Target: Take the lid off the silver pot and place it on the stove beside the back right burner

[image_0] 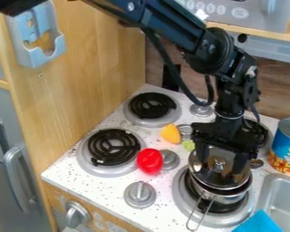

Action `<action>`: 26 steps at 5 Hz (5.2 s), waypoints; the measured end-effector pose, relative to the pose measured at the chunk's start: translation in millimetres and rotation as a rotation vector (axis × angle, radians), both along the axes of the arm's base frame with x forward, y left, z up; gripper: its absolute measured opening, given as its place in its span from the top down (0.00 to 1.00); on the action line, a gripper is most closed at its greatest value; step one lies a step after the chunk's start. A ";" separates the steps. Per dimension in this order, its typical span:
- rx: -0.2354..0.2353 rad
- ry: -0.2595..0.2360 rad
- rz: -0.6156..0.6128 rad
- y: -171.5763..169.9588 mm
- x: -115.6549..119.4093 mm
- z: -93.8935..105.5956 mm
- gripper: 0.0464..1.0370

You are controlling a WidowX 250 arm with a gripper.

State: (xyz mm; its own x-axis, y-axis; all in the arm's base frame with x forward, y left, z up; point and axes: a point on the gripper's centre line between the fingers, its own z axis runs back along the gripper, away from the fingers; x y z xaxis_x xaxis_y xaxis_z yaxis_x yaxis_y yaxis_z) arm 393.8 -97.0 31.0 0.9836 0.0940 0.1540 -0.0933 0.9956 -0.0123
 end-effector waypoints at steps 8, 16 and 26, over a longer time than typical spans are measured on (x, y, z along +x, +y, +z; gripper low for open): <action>-0.065 -0.043 0.078 -1.4 15.0 -7.9 0.72; -0.109 -0.309 0.173 47.4 78.2 37.2 0.72; -0.145 -0.238 0.142 -14.0 136.1 -17.7 0.03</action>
State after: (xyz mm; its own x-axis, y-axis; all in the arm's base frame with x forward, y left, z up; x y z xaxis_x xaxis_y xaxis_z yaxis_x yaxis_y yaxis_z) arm 529.9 -110.9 13.2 0.8971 0.2660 0.3528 -0.2089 0.9590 -0.1917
